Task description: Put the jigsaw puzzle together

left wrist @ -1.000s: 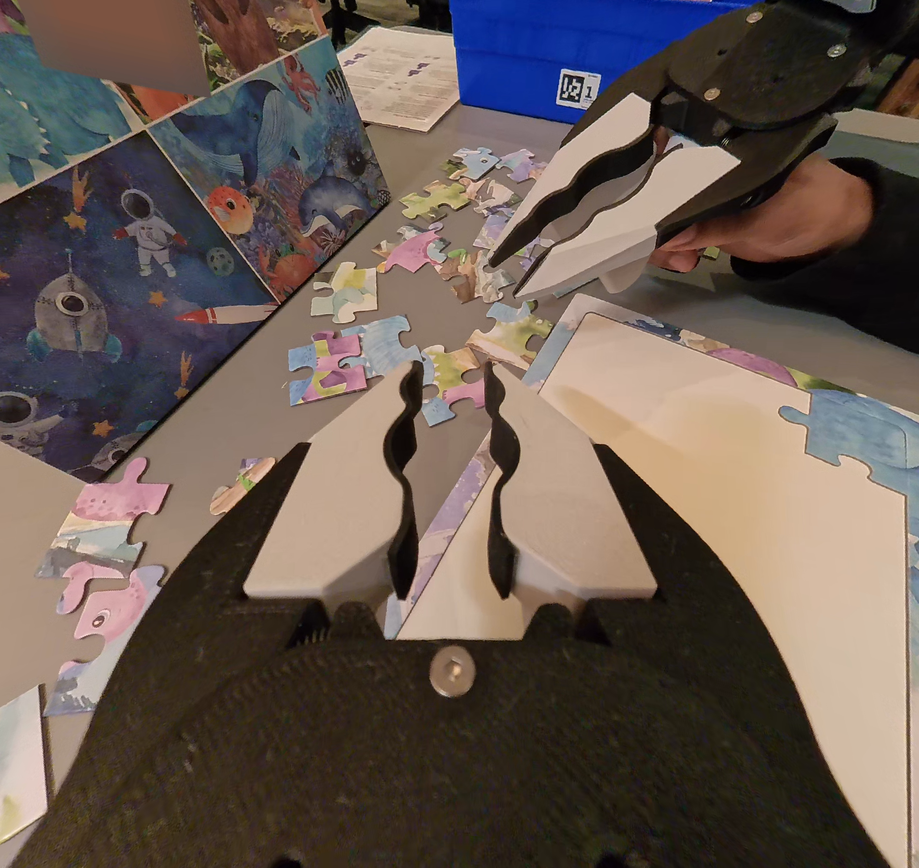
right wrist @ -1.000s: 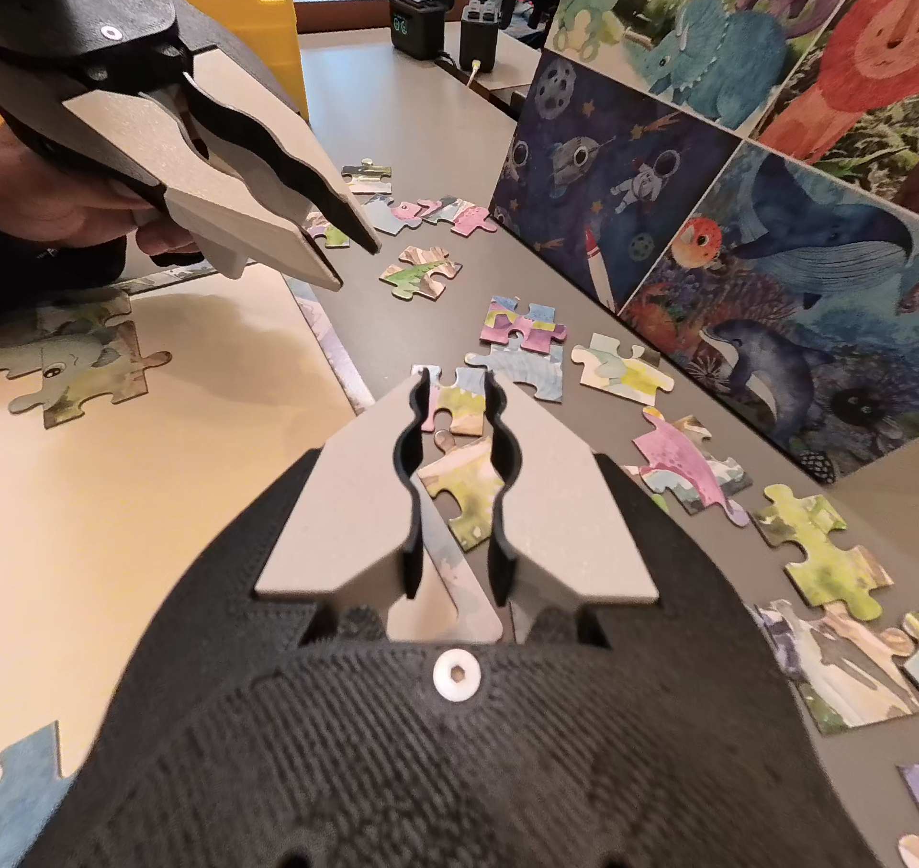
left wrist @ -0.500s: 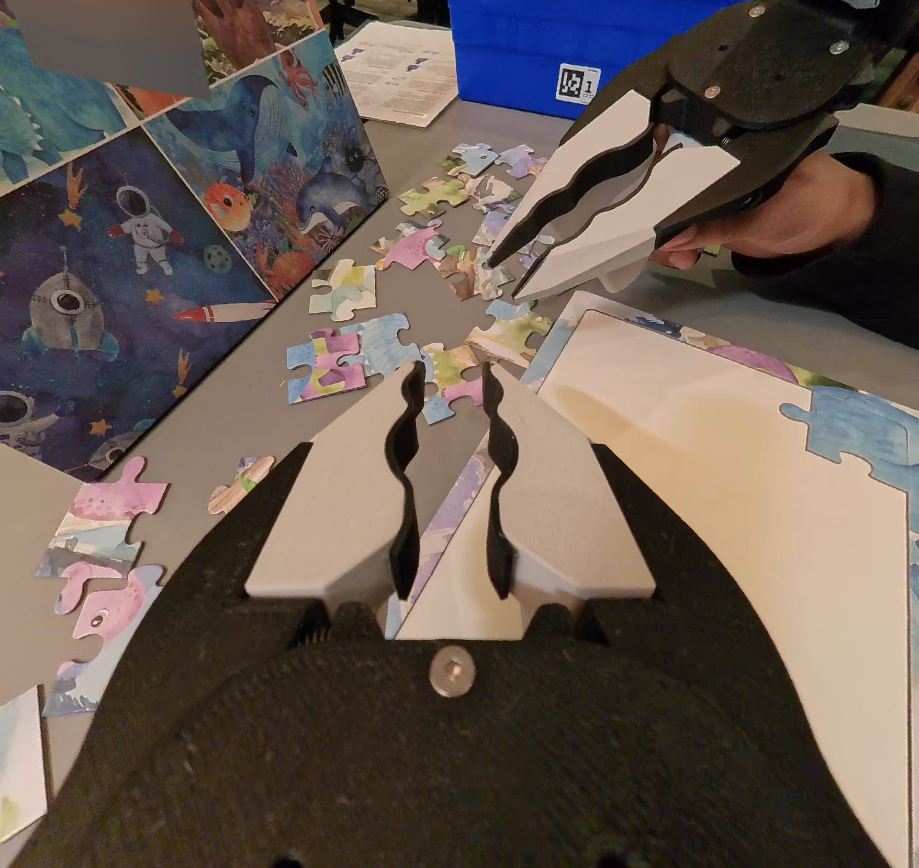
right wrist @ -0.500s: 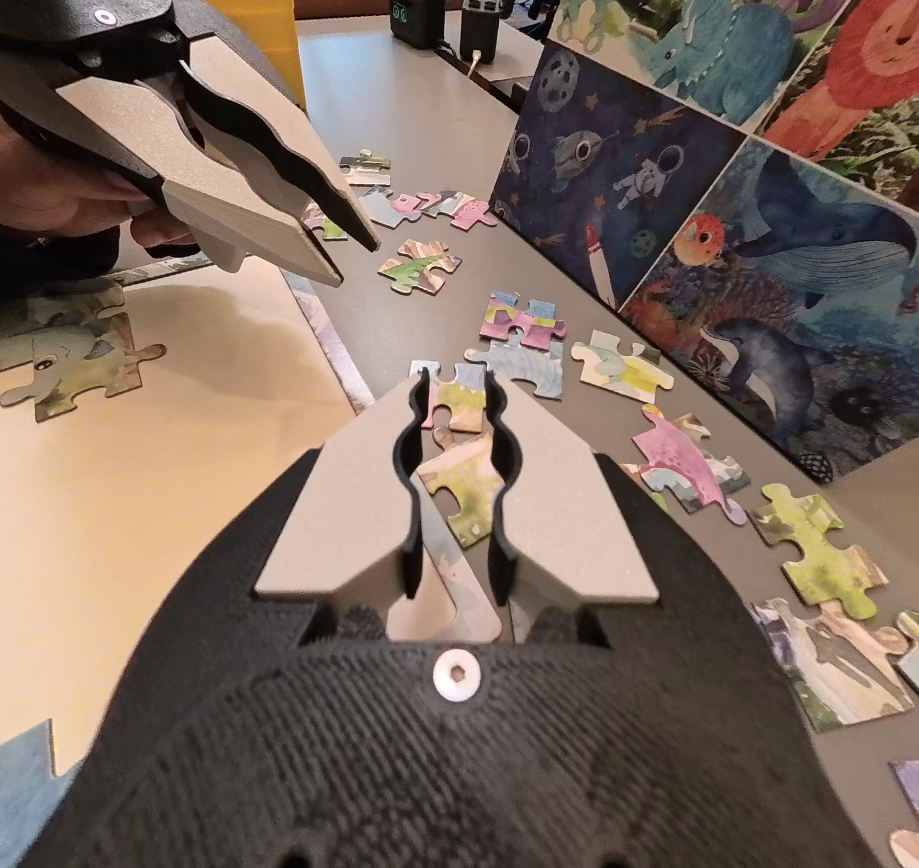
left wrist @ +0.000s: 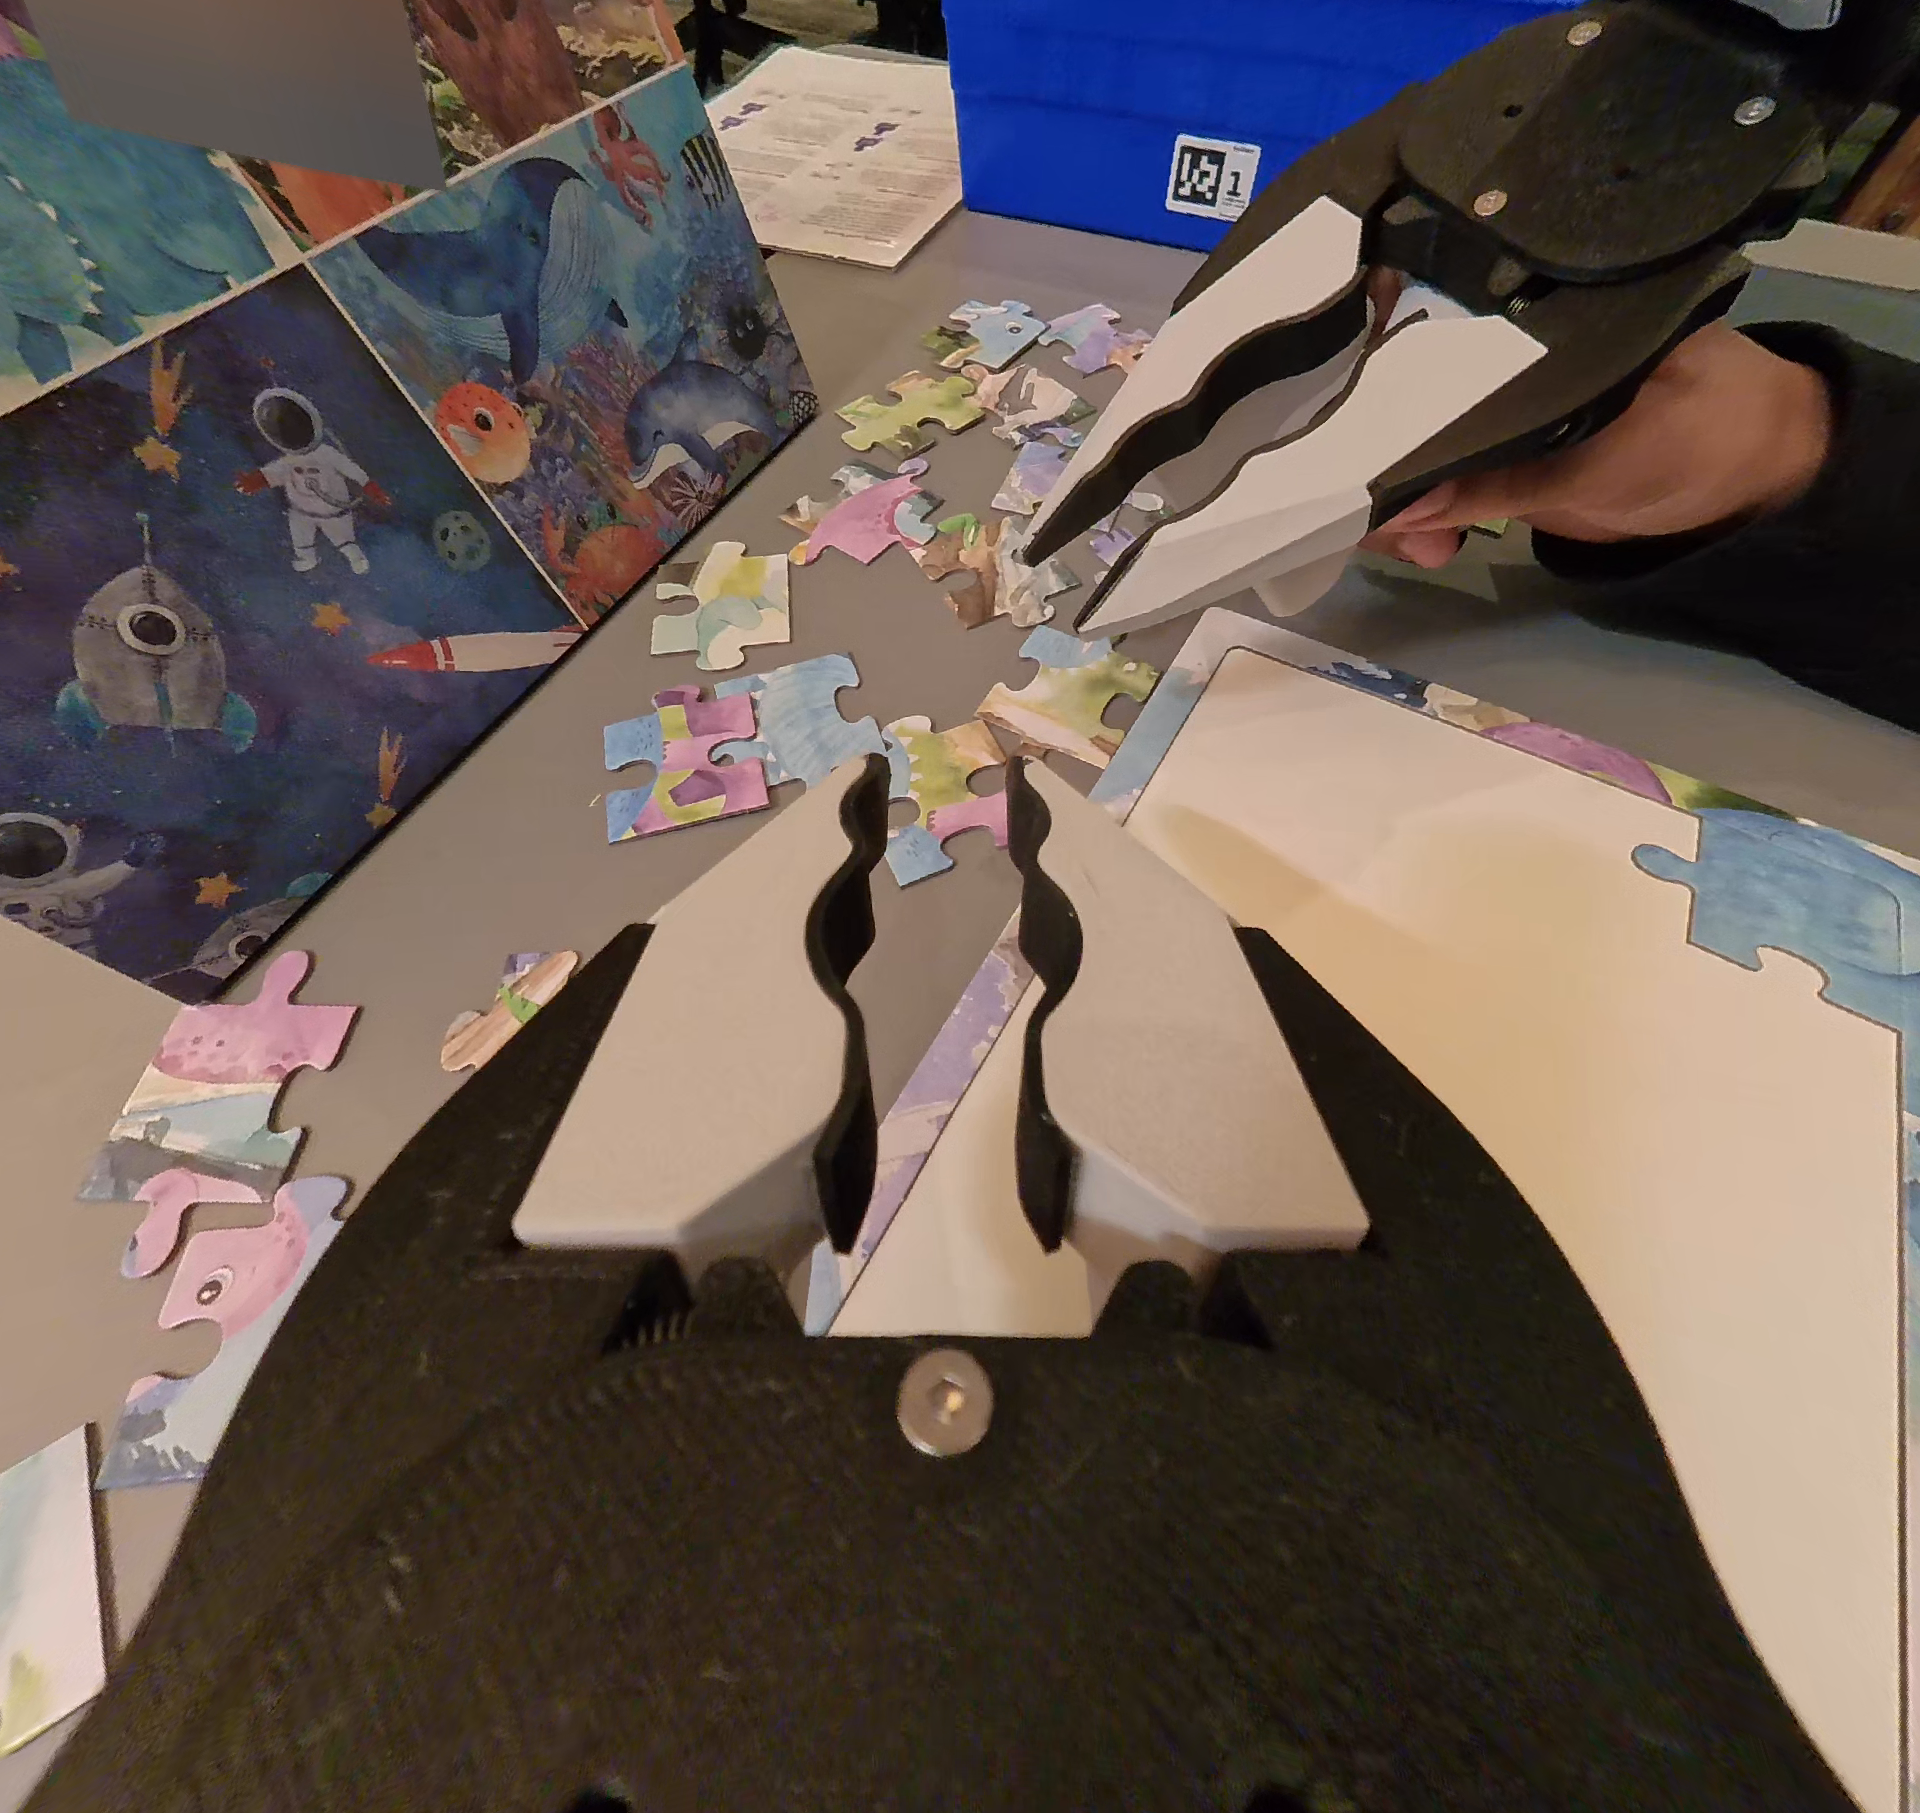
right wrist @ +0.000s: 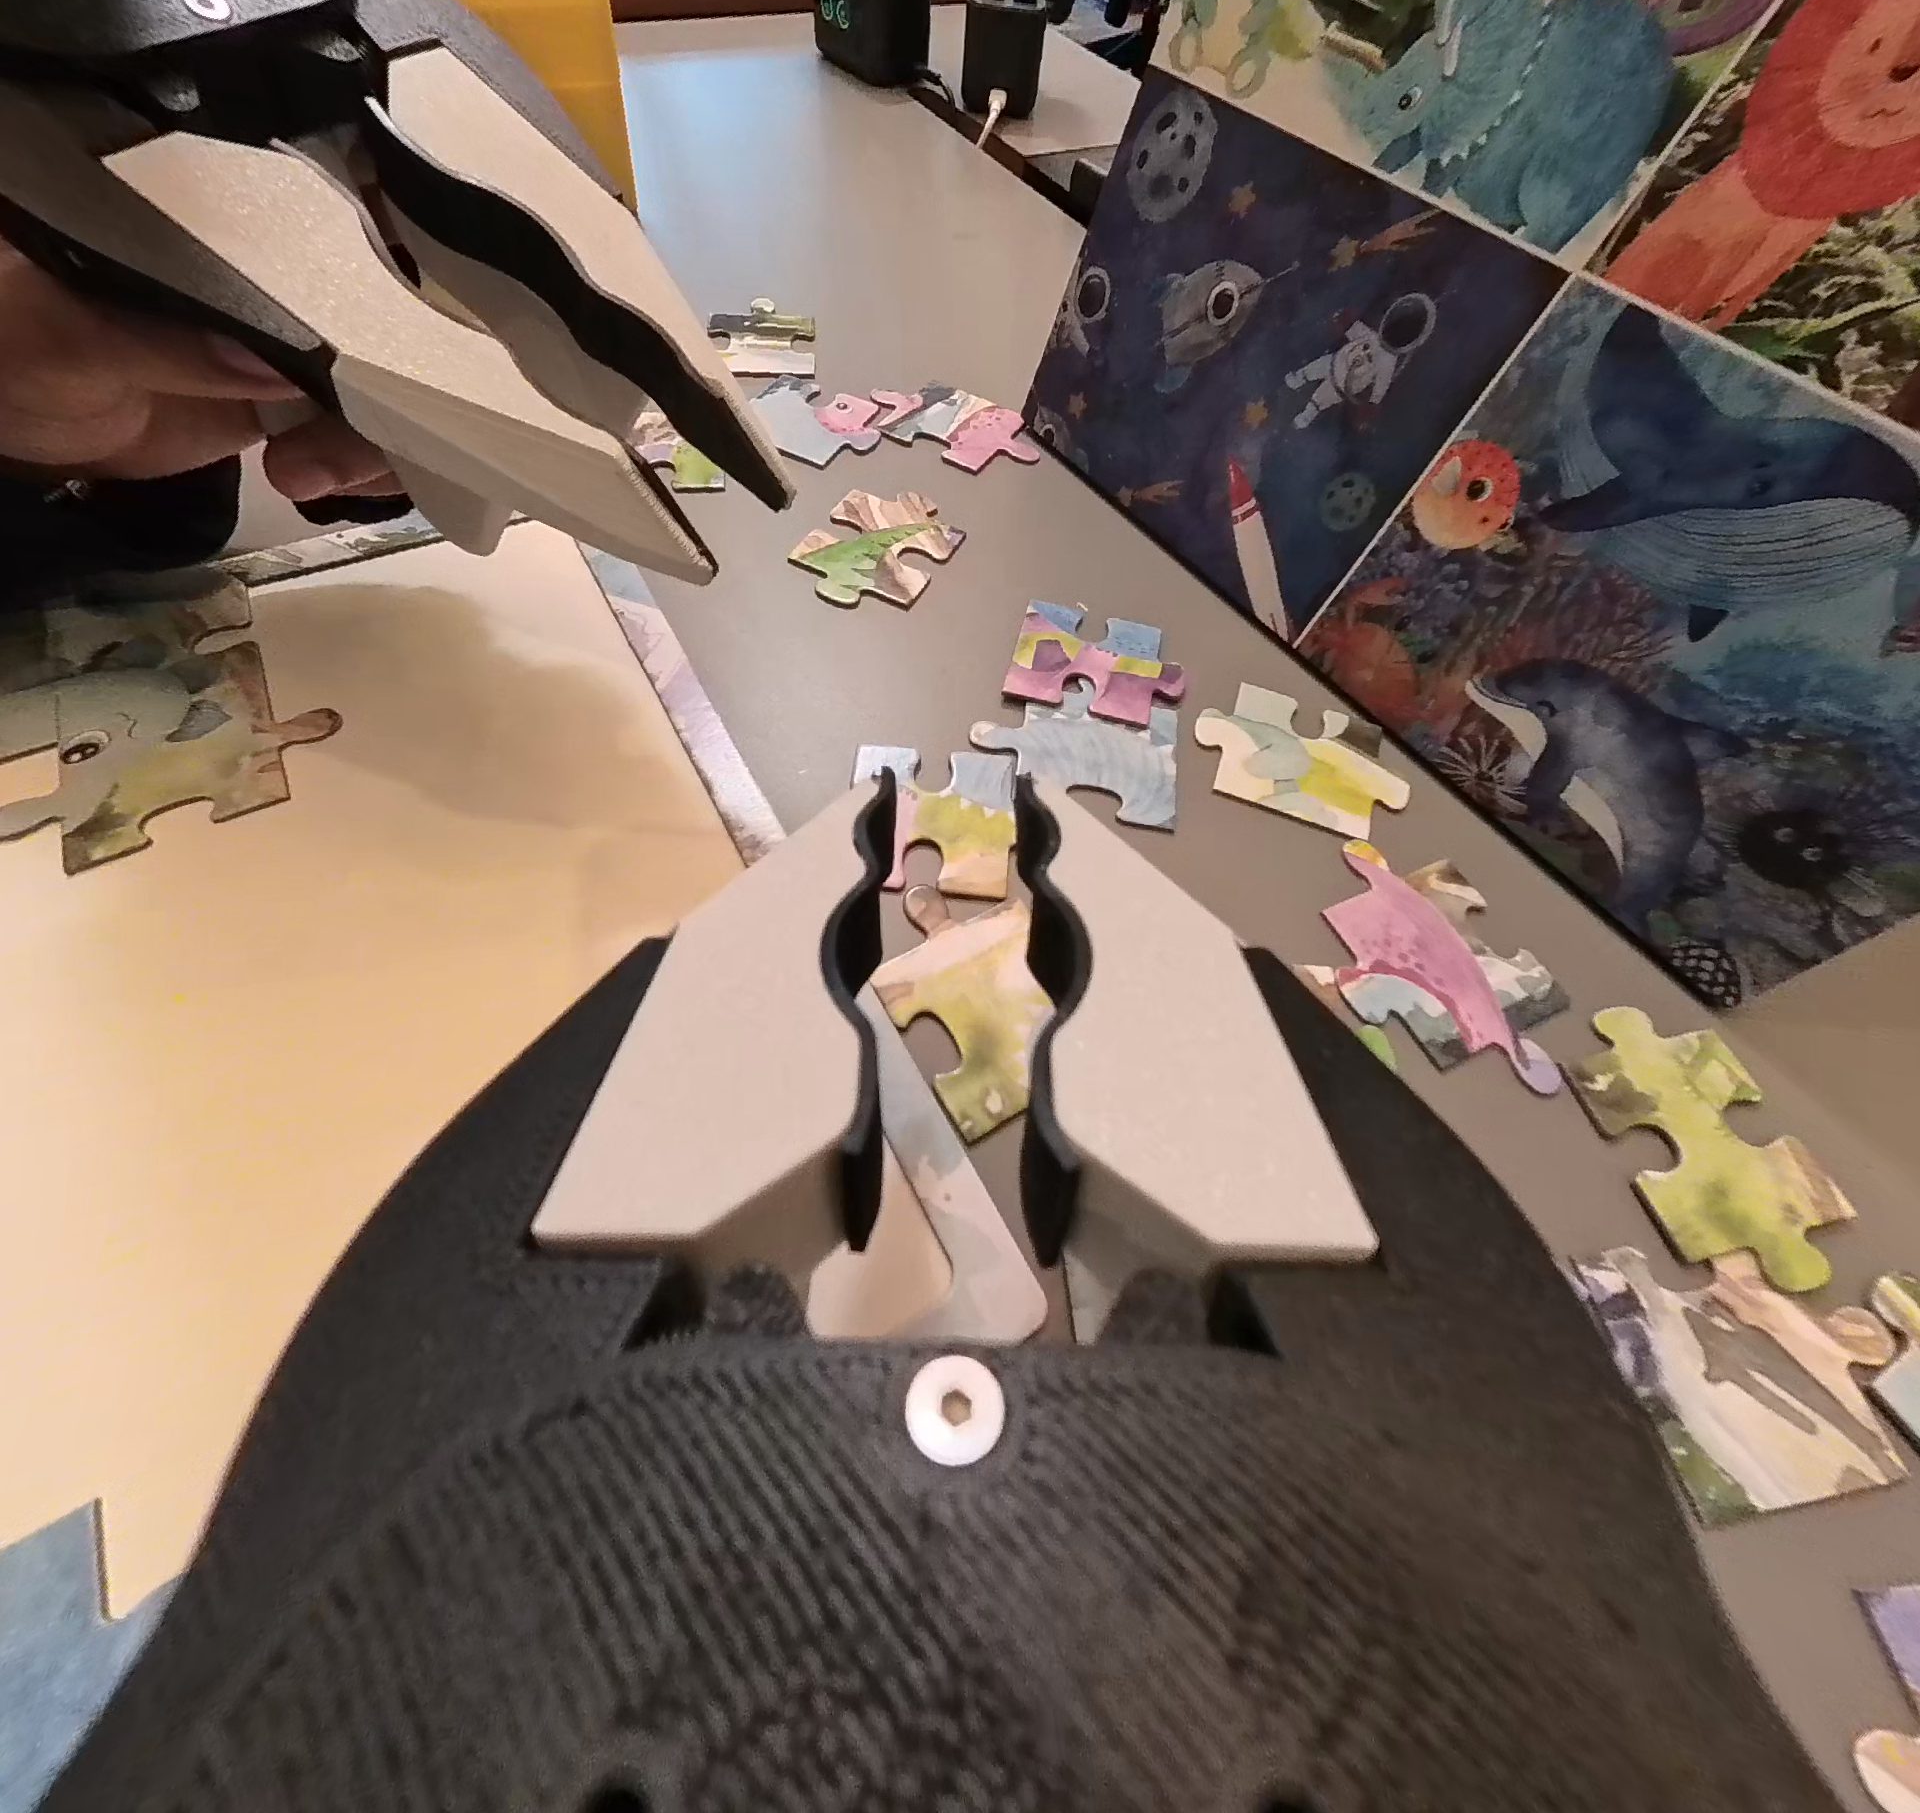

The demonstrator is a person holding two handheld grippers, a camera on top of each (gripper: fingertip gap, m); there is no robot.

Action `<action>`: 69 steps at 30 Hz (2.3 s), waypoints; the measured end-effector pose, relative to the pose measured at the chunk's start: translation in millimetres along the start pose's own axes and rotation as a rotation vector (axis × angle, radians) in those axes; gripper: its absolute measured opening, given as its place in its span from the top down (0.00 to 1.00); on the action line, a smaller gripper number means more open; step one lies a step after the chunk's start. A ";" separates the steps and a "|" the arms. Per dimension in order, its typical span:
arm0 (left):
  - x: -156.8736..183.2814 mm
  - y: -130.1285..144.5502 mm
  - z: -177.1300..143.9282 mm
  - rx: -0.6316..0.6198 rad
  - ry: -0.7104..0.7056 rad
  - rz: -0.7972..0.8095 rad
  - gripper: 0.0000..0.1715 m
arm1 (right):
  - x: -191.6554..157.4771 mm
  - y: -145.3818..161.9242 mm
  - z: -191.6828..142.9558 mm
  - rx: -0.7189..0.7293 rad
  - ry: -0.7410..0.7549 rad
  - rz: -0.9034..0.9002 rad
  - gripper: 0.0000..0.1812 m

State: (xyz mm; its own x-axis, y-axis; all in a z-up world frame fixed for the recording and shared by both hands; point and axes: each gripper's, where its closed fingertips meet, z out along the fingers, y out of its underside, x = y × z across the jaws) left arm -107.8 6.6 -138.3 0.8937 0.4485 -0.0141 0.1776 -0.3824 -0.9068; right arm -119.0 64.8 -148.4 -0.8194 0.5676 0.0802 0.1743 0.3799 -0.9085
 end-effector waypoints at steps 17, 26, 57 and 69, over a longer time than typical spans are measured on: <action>-1.2 -3.6 -6.0 0.025 0.042 -0.047 0.92 | 47.8 -11.4 -36.9 0.101 0.092 0.059 0.85; -23.7 -8.0 -31.1 0.072 0.036 -0.105 0.95 | 63.2 6.2 -38.6 0.080 0.096 0.056 0.82; -39.0 14.5 -33.7 0.032 0.030 -0.164 0.93 | 96.6 23.8 -49.6 0.031 0.218 0.155 0.87; -38.5 13.1 -34.2 0.034 0.024 -0.156 0.93 | 91.6 27.1 -43.6 0.010 0.204 0.143 0.86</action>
State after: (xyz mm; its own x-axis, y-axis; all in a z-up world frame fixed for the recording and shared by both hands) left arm -125.8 -43.3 -135.1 0.8660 0.4808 0.1375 0.3012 -0.2822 -0.9108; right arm -165.6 158.9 -147.8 -0.6593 0.7512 0.0310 0.2738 0.2784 -0.9206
